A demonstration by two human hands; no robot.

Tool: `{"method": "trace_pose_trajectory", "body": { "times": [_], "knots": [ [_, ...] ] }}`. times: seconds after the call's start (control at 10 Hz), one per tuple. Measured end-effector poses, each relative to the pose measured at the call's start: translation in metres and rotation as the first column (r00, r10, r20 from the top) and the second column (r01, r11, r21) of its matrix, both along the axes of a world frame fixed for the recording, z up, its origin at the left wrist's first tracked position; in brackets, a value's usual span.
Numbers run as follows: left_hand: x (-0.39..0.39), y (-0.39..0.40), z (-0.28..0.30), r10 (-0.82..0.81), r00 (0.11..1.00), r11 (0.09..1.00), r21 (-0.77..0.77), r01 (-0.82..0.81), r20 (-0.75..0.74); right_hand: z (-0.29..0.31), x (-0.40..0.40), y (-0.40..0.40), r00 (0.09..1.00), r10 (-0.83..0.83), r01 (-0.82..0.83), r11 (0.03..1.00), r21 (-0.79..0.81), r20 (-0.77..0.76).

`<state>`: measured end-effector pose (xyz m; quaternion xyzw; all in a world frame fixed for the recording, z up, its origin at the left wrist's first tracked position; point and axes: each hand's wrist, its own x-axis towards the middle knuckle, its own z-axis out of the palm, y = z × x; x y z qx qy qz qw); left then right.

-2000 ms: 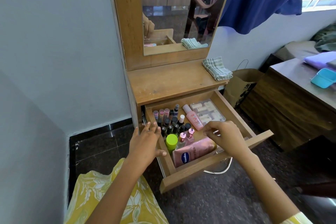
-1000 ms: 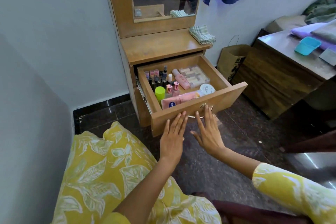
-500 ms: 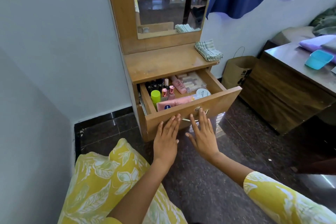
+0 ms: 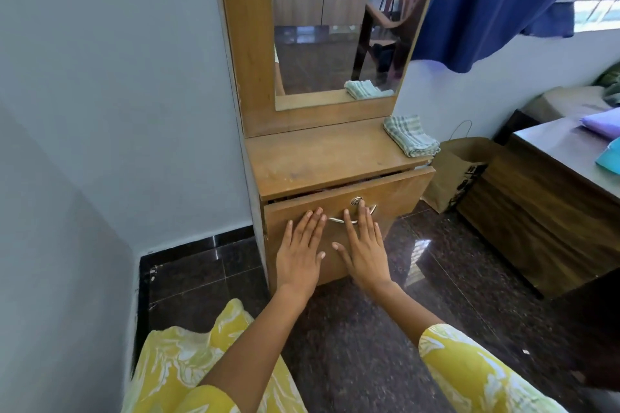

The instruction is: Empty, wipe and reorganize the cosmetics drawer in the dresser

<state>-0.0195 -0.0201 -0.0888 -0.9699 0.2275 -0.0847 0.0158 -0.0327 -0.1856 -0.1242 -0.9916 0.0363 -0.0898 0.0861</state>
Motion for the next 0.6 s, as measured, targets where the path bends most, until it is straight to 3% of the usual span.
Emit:
{"method": "trace_pose_trajectory", "body": {
  "times": [0.5, 0.6],
  "knots": [
    [0.021, 0.001, 0.013, -0.009, 1.000, 0.998, 0.067, 0.010, -0.012, 0.010, 0.032, 0.010, 0.998, -0.031, 0.031, 0.999, -0.007, -0.056],
    [0.007, 0.006, 0.017, -0.062, 0.995, 0.998, 0.002, 0.062, 0.073, 0.012, 0.013, 0.025, 0.998, -0.033, 0.032, 0.999, 0.024, 0.050]
  ]
}}
